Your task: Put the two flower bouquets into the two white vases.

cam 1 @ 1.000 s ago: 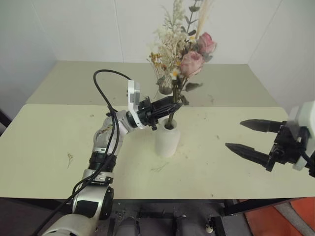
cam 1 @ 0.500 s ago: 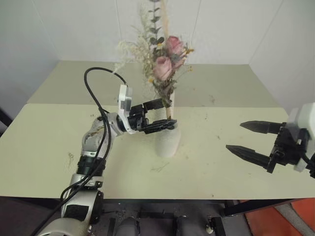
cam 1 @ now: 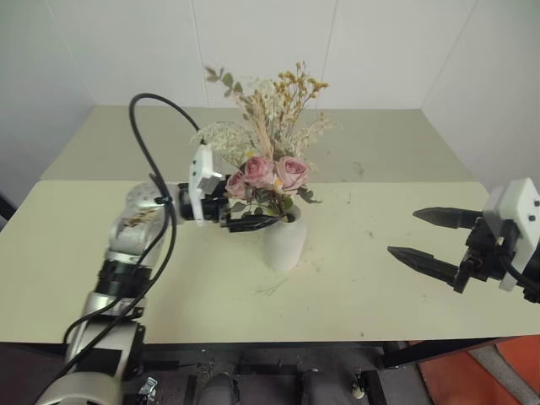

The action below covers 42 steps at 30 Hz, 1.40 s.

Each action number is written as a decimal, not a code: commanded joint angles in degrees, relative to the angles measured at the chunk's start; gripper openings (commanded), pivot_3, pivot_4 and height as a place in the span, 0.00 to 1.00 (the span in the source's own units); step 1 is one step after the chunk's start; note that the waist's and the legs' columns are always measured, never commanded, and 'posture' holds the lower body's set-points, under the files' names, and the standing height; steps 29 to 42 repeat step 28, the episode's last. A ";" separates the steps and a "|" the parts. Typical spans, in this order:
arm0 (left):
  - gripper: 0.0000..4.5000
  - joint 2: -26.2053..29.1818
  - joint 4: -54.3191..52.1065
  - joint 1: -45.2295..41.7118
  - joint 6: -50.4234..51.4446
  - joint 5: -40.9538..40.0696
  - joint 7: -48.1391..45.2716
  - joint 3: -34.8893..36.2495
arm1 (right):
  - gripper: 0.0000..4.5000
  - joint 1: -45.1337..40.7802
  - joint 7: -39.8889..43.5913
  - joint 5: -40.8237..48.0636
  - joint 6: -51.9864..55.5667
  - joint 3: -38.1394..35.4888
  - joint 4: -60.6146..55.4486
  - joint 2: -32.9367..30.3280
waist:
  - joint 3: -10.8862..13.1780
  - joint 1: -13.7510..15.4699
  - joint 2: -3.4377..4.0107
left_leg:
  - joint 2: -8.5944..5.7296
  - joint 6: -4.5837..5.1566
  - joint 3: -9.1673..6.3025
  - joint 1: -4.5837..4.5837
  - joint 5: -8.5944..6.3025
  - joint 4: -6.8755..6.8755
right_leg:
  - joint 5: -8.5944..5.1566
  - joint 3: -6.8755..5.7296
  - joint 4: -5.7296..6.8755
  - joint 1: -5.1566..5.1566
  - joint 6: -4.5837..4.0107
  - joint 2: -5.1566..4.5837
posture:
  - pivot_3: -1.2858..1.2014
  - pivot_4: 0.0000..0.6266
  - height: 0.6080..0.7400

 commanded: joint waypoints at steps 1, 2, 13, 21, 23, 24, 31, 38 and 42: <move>0.99 5.65 -3.39 2.29 1.88 -0.15 -1.21 2.33 | 1.00 -0.12 -0.31 -0.47 -0.81 -2.04 -0.52 -0.49 | 0.00 0.01 0.00 | 0.01 0.00 0.00 0.02 0.00 -0.01 | -0.01 0.00 0.02 0.01 -0.01 0.01 | 0.52 0.24 1.00; 0.99 7.79 -4.13 3.60 2.07 0.17 -0.90 3.14 | 1.00 -0.03 -0.20 -0.75 -0.89 -1.91 -0.39 -0.55 | 0.00 0.15 -0.01 | 0.01 0.00 0.00 0.02 0.00 0.00 | -0.01 0.00 0.03 0.00 -0.01 0.01 | 0.52 0.24 1.00; 0.99 20.68 -10.83 17.38 2.79 -6.47 2.44 23.39 | 1.00 -0.51 2.39 -0.16 -0.66 -5.87 4.23 -0.30 | 0.01 0.56 -0.01 | 0.06 -0.01 0.02 -0.02 0.00 0.01 | -0.02 -0.08 0.00 -0.01 -0.01 -0.02 | 0.52 0.24 1.00; 0.99 22.39 -10.40 18.62 -0.10 -7.81 3.48 29.88 | 1.00 0.49 5.80 -6.11 -7.77 -6.75 10.39 0.12 | 0.00 0.47 -0.03 | 0.06 -0.01 0.04 0.04 -0.01 0.00 | -0.02 -0.09 0.01 0.04 -0.02 -0.03 | 0.52 0.24 1.00; 0.99 22.07 -9.81 19.62 -3.35 -5.80 3.38 29.59 | 1.00 0.87 7.02 -6.97 -8.68 -6.06 10.99 -0.10 | 0.00 0.40 -0.03 | 0.06 -0.01 0.05 0.04 -0.01 0.00 | -0.01 -0.08 0.03 0.04 -0.02 -0.03 | 0.52 0.24 1.00; 0.99 21.92 -9.68 20.12 -4.79 -4.97 3.52 29.36 | 1.00 0.97 7.49 -7.04 -8.85 -5.88 10.99 -0.09 | 0.00 0.40 -0.03 | 0.06 -0.01 0.06 0.05 -0.01 0.00 | -0.01 -0.07 0.03 0.03 -0.02 -0.02 | 0.52 0.24 1.00; 0.99 21.45 -8.79 20.23 -6.32 -5.06 5.66 29.75 | 1.00 -0.55 5.56 -4.56 -4.22 -5.07 10.34 -0.80 | 0.00 0.33 -0.03 | 0.07 -0.01 0.06 0.04 -0.01 -0.02 | -0.02 -0.06 0.04 0.01 -0.03 -0.01 | 0.52 0.24 1.00; 0.99 21.45 -8.79 20.23 -6.32 -5.06 5.66 29.75 | 1.00 -0.55 5.56 -4.56 -4.22 -5.07 10.34 -0.80 | 0.00 0.33 -0.03 | 0.07 -0.01 0.06 0.04 -0.01 -0.02 | -0.02 -0.06 0.04 0.01 -0.03 -0.01 | 0.52 0.24 1.00; 0.99 21.45 -8.79 20.23 -6.32 -5.06 5.66 29.75 | 1.00 -0.55 5.56 -4.56 -4.22 -5.07 10.34 -0.80 | 0.00 0.33 -0.03 | 0.07 -0.01 0.06 0.04 -0.01 -0.02 | -0.02 -0.06 0.04 0.01 -0.03 -0.01 | 0.52 0.24 1.00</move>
